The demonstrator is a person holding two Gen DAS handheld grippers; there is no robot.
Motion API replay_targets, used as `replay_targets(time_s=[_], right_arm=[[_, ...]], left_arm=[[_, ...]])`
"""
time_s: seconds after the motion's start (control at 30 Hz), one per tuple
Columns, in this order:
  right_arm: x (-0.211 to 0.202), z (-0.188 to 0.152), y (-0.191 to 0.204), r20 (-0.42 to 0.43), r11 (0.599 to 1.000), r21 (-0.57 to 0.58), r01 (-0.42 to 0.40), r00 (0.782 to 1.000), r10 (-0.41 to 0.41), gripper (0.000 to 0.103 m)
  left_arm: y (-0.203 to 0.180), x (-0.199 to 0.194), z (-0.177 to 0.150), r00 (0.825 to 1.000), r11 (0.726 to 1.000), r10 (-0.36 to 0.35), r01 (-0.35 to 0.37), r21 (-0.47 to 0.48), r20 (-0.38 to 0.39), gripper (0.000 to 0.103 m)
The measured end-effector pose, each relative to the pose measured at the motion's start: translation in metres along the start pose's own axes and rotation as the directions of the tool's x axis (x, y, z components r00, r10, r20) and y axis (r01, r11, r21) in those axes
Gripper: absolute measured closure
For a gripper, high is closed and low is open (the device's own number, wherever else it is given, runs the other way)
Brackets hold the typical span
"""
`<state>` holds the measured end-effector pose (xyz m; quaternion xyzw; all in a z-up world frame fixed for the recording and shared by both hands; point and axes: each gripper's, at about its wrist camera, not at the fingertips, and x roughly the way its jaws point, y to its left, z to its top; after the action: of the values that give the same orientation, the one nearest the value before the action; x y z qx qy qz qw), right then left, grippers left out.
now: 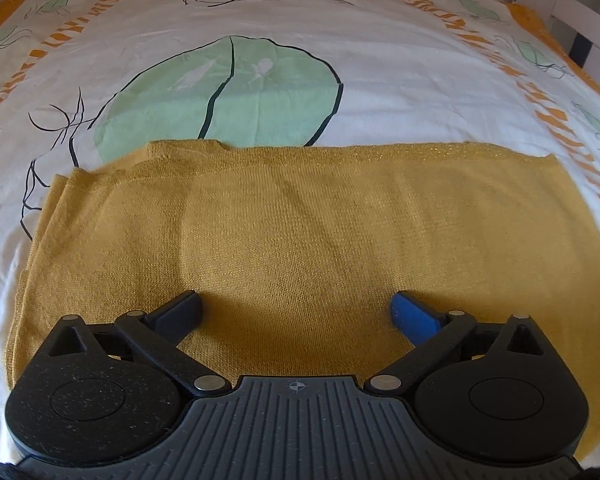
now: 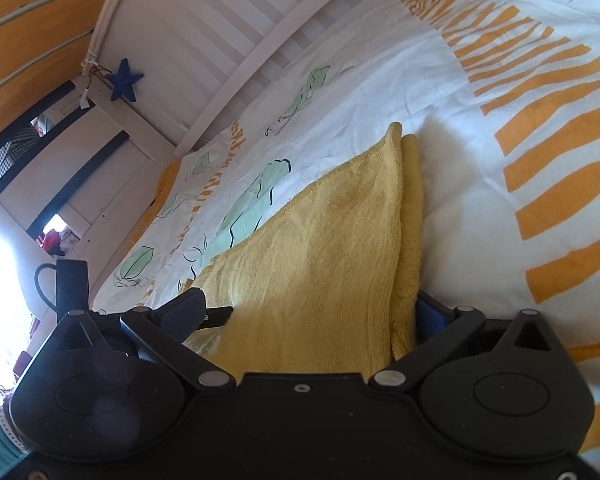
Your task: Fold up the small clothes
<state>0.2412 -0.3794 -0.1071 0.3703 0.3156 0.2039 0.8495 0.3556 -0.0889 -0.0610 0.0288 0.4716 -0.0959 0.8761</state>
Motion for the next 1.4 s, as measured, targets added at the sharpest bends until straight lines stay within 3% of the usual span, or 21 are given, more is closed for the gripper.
replay_targets(time_s=[0.2,0.33,0.4,0.43,0.47,0.5,0.57,0.77,0.87,1.0,1.13,1.23,1.4], right_arm=[[0.011,0.014,-0.001,-0.049,0.999,0.034,0.006,0.999,-0.004,0.0],[0.019,0.02,-0.003,-0.063,0.998,0.059,0.026,0.998,-0.022,0.011],[0.019,0.02,-0.004,-0.068,0.997,0.062,0.055,0.996,-0.051,0.025],[0.018,0.019,-0.007,-0.068,0.995,0.069,0.074,0.995,-0.069,0.042],[0.017,0.019,-0.013,-0.071,0.991,0.089,0.097,0.993,-0.091,0.067],[0.016,0.017,-0.021,-0.078,0.986,0.128,0.106,0.992,-0.097,0.081],[0.013,0.013,-0.041,-0.052,0.971,0.236,0.048,0.998,-0.037,0.092],[0.013,0.011,-0.031,-0.051,0.979,0.186,0.087,0.996,-0.078,0.091],[0.013,0.013,-0.029,-0.061,0.976,0.189,0.104,0.994,-0.094,0.09],[0.016,0.021,-0.013,-0.09,0.977,0.136,0.167,0.984,-0.156,0.086],[0.02,0.027,0.005,-0.118,0.97,0.061,0.236,0.967,-0.228,0.085],[0.023,0.031,0.019,-0.125,0.96,0.008,0.281,0.952,-0.278,0.085],[0.021,0.039,0.053,-0.113,0.942,-0.069,0.329,0.936,-0.335,0.085]], left_arm=[[-0.001,0.002,0.0,1.0,1.0,0.005,-0.005,0.001,0.005,0.0],[-0.001,0.001,0.0,1.0,1.0,0.005,-0.005,0.002,0.009,0.0],[-0.001,0.002,0.0,1.0,1.0,0.005,-0.005,0.002,0.013,0.0],[-0.001,0.002,-0.001,1.0,1.0,0.005,-0.005,0.002,0.016,0.0],[-0.001,0.002,-0.001,1.0,1.0,0.004,-0.004,0.003,0.019,0.0],[-0.002,0.002,-0.001,1.0,1.0,0.004,-0.004,0.003,0.02,0.0],[-0.002,0.002,-0.001,1.0,1.0,0.003,-0.003,0.003,0.019,0.0],[0.0,0.001,0.001,1.0,1.0,-0.007,0.007,0.003,0.006,0.0],[0.007,-0.002,0.004,0.999,0.999,-0.046,0.046,-0.009,-0.002,0.001],[0.034,-0.016,-0.002,0.993,0.99,-0.116,0.118,-0.077,0.029,0.014],[0.075,-0.03,-0.018,0.984,0.972,-0.169,0.177,-0.153,0.062,0.015],[0.095,-0.046,-0.03,0.985,0.978,-0.151,0.161,-0.13,0.082,0.02],[0.131,-0.074,-0.047,0.981,0.978,-0.13,0.15,-0.143,0.141,0.02]])
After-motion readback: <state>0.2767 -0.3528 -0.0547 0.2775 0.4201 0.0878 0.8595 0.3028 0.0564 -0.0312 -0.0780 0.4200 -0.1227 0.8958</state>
